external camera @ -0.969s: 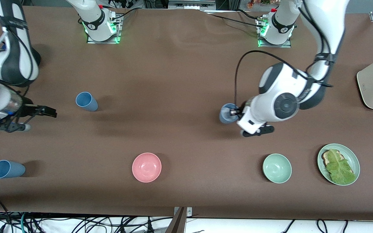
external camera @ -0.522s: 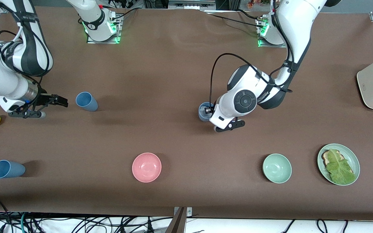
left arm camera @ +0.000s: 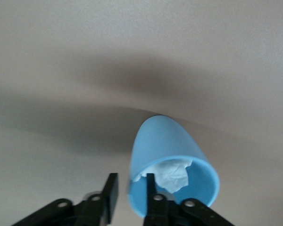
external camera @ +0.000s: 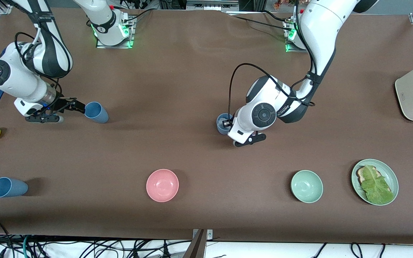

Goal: Stack blue cups with both arms
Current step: 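Carry the blue cup toward the table middle while the right gripper reaches another cup, then set the tissue cup upright mid-table and raise the left gripper away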

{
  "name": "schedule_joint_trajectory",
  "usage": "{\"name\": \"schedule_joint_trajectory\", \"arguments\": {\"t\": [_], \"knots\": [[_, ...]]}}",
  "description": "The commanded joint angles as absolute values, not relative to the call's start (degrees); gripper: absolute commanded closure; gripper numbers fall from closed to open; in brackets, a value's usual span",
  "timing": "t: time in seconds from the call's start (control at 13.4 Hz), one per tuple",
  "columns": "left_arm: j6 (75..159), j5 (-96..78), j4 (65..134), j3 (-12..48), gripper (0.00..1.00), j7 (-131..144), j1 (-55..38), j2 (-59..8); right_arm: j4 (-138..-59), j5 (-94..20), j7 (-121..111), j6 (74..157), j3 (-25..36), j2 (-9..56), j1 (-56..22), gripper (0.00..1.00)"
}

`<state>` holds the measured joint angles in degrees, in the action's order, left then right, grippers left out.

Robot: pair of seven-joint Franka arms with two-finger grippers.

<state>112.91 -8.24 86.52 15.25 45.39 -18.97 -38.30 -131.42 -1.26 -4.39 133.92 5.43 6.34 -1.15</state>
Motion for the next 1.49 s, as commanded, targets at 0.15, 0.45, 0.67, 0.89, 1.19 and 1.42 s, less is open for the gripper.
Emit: {"name": "schedule_joint_trajectory", "arguments": {"t": [0.15,0.45,0.67,0.89,1.19,1.42], "knots": [[100.7,-6.2,86.2,14.5,0.0,44.0,-14.3,-28.6,-132.4,-1.8,-2.2,134.7,3.7,6.9,-1.2,0.0],[96.6,1.7,86.1,14.5,0.0,34.9,-10.2,-23.3,-132.0,-1.8,-2.2,135.8,3.7,8.3,-1.2,0.02],[93.5,1.8,86.1,14.8,0.0,22.3,-3.8,-19.1,-131.9,-1.8,-2.1,135.9,3.7,9.1,-1.2,0.11],[91.1,1.7,86.1,14.6,0.0,13.5,0.8,-14.1,-131.9,-1.8,-2.1,136.0,3.7,9.2,-1.2,0.32],[84.2,1.7,86.1,14.5,0.0,10.6,3.0,-9.2,-131.9,-1.8,-2.1,136.0,3.7,10.1,-1.2,0.48],[84.9,0.9,88.7,11.8,0.0,9.8,2.1,-5.3,-131.7,-1.7,-2.1,135.7,3.6,10.4,-1.2,0.7]]}}
